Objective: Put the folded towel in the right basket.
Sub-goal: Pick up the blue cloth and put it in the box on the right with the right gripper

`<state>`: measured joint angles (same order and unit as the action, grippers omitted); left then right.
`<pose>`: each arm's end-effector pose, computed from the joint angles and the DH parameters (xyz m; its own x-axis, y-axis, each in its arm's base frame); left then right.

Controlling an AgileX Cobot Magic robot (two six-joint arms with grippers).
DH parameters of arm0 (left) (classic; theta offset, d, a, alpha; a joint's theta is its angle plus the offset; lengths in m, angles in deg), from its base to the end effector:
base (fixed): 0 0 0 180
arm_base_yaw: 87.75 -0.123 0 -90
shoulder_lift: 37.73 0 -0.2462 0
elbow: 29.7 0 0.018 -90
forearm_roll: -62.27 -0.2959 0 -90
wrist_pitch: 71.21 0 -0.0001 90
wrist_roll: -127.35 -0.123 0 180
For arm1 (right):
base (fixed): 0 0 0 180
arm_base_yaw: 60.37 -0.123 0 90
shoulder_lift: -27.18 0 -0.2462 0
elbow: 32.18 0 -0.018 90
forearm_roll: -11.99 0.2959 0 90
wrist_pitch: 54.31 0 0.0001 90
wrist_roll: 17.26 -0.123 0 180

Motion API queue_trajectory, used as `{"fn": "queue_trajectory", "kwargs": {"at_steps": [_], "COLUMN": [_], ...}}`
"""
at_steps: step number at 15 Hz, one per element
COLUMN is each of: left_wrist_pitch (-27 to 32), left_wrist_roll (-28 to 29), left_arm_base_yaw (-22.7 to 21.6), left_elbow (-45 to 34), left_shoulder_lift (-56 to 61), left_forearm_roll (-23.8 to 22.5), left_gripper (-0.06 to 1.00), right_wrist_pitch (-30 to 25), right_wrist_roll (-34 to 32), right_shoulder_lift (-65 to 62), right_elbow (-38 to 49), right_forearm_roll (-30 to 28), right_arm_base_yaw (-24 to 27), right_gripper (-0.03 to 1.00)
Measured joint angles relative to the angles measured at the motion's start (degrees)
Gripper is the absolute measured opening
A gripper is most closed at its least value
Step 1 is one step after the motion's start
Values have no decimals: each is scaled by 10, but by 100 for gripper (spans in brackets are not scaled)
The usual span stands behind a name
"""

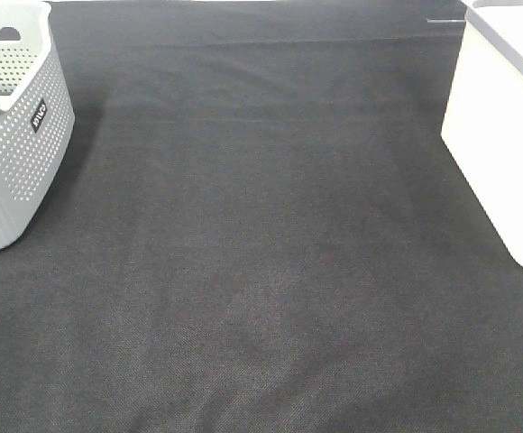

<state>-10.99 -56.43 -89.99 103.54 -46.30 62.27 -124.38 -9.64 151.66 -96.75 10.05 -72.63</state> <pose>0.1005 0.0039 0.2897 -0.4326 0.0491 -0.9002 -0.0106 0.9982 0.0595 0.4704 0.0982 0.4108 -0.5940 -0.2764 -0.7555 -0.2769 0.9520 -0.1306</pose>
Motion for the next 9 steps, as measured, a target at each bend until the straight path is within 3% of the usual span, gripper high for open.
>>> {"fn": "queue_trajectory", "kwargs": {"at_steps": [3,5,9], "left_wrist_pitch": [0,0,0], "left_wrist_roll": [0,0,0], "left_arm_base_yaw": [0,0,0], "left_elbow": [0,0,0], "left_shoulder_lift": [0,0,0], "left_forearm_roll": [0,0,0], "left_gripper": [99,99,99], "right_wrist_pitch": [-1,-1,-2], "right_wrist_roll": [-1,-1,-1], "right_shoulder_lift": [-4,11,64], "right_elbow": [72,121,159], "right_forearm_roll": [40,85,97], "right_arm_base_yaw": [137,201,228], "right_gripper": [20,20,20]}}
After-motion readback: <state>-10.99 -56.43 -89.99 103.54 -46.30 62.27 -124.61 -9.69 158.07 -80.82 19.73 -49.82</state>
